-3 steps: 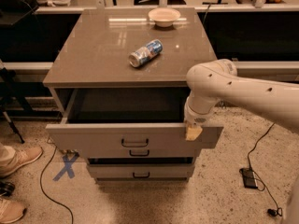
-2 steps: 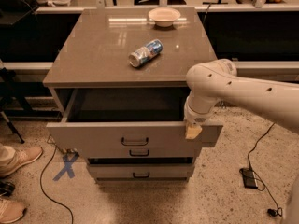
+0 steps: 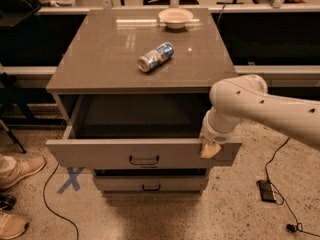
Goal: Open top drawer
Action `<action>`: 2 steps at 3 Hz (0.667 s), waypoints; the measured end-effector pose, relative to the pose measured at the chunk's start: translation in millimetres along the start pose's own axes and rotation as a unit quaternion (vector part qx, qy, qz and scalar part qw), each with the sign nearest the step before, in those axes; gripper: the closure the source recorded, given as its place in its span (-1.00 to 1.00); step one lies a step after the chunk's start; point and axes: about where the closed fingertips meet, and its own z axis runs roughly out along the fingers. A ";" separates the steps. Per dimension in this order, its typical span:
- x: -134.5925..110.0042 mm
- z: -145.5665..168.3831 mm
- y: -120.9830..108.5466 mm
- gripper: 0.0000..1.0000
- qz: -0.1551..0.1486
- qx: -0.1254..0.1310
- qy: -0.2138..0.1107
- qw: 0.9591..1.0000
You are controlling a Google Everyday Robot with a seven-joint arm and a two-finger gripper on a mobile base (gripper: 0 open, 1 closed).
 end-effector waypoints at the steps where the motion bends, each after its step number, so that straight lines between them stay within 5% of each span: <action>1: 0.0 0.9 0.7 0.15 0.000 -0.001 0.000 1.000; 2: 0.1 1.7 1.5 -0.31 -0.001 -0.002 0.001 1.000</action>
Offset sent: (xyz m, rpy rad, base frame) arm -0.0005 0.0001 -0.0008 -0.0004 0.0017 0.0007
